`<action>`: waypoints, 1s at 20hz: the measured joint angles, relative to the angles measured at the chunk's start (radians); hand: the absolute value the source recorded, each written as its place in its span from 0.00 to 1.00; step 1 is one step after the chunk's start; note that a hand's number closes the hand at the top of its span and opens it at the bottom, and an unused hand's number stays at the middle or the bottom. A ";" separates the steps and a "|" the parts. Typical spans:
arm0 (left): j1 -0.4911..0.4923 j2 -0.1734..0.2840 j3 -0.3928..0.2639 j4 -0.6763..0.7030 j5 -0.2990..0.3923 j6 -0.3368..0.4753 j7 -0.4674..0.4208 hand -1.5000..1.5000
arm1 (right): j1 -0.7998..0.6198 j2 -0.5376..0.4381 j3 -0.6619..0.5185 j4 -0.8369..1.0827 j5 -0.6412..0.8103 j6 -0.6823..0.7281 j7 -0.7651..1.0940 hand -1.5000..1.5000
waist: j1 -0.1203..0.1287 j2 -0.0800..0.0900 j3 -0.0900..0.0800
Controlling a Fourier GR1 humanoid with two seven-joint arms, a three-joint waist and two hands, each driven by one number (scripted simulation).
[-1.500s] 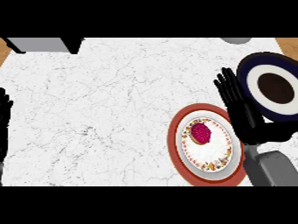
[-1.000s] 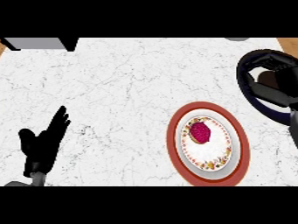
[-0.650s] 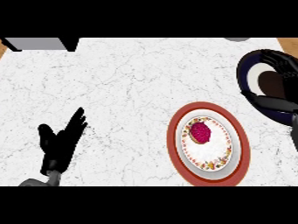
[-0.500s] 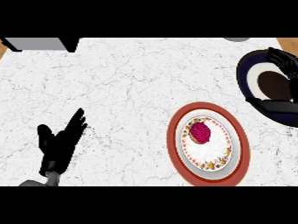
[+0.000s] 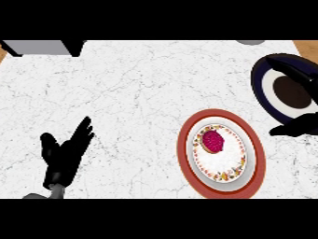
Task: Pick the cupcake from the plate and place it in the plate
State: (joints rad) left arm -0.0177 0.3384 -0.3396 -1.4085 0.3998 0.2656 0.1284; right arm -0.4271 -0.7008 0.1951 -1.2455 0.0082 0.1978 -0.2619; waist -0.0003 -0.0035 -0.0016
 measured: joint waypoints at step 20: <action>-0.009 -0.068 0.061 0.024 -0.082 -0.042 0.018 0.50 | 0.097 0.183 0.177 -0.300 0.347 0.061 0.461 0.00 | 0.002 0.003 0.001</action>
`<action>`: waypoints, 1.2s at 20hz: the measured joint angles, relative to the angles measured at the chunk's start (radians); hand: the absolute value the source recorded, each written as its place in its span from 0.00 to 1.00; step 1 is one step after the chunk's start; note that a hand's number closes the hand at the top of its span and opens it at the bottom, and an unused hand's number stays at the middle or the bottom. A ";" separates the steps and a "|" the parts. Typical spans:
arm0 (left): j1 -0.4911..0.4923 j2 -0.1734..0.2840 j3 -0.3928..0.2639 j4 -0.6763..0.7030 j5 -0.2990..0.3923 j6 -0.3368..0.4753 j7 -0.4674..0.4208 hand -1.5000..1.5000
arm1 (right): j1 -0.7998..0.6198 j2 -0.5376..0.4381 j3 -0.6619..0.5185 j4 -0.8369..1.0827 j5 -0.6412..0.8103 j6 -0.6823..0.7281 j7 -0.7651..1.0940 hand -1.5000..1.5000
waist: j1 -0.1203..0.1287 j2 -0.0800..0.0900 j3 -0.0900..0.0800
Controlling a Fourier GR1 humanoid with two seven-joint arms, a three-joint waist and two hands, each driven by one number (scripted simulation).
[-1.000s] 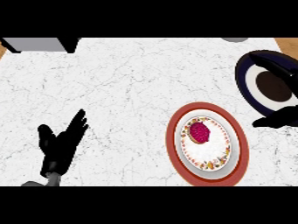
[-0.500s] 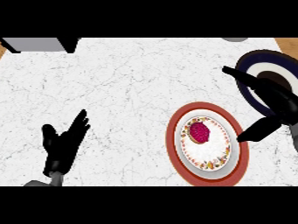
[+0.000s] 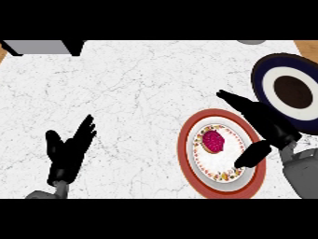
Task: Pick the cupcake from the plate and place it in the plate
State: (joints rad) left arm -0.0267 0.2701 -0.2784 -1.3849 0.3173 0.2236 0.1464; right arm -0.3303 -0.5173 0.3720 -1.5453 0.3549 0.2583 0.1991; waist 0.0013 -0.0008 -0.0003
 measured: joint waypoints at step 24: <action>0.035 -0.080 0.122 -0.033 -0.114 -0.104 0.047 0.50 | 0.055 0.257 -0.044 0.130 0.392 0.035 -0.022 0.00 | 0.002 0.001 0.000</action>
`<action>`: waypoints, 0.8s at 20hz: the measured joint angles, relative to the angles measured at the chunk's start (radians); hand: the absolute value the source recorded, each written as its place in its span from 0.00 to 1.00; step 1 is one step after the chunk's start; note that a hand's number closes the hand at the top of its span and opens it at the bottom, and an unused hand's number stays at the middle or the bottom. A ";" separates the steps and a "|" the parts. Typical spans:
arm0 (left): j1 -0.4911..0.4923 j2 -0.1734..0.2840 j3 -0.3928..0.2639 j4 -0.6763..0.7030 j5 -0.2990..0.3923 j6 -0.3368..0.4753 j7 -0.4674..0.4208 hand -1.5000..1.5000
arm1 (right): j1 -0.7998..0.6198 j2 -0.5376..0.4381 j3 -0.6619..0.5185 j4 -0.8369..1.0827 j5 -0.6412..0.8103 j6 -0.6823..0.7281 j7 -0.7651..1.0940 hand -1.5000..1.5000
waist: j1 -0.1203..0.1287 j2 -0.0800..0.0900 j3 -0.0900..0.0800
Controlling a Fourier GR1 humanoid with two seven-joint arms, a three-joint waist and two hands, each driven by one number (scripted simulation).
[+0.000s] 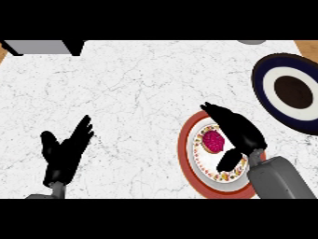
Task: Pick the cupcake from the plate and place it in the plate
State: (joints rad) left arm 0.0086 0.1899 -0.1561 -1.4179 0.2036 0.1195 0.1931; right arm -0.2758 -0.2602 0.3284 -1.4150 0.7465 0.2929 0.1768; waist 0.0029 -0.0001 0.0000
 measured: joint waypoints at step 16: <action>-0.012 -0.045 0.051 0.015 -0.048 -0.041 0.009 0.50 | -0.043 0.044 -0.002 0.171 0.208 -0.068 -0.182 1.00 | 0.000 -0.002 -0.001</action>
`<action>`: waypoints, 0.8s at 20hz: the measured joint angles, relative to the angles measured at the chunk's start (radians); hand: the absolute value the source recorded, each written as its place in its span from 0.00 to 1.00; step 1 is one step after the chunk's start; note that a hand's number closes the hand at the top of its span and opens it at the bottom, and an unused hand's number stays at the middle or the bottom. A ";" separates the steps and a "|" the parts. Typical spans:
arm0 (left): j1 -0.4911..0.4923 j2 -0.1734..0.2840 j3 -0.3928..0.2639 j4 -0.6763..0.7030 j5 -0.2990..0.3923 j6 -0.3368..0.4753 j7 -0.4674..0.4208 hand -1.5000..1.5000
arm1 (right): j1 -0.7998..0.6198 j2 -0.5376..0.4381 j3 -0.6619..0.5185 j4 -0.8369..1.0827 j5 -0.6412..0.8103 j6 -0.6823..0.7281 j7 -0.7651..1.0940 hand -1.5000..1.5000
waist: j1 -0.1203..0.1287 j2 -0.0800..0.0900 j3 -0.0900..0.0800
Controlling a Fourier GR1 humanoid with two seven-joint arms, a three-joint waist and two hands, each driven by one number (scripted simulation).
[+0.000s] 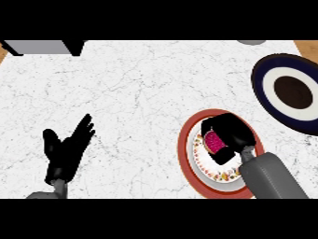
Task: Pick the cupcake from the plate and place it in the plate
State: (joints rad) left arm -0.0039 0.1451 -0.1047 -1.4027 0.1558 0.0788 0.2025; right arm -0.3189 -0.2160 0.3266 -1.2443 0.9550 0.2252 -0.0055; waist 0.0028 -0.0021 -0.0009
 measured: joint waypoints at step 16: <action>0.050 -0.005 0.013 -0.037 -0.006 0.011 0.005 0.50 | 0.608 0.023 -0.004 -0.683 -0.097 -0.486 -0.154 1.00 | -0.039 -0.007 0.002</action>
State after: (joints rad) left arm 0.0460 0.1401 -0.0912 -1.4398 0.1495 0.0901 0.2071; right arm 0.2889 -0.1925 0.3225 -1.9275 0.8582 -0.2612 -0.1596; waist -0.0359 -0.0093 0.0009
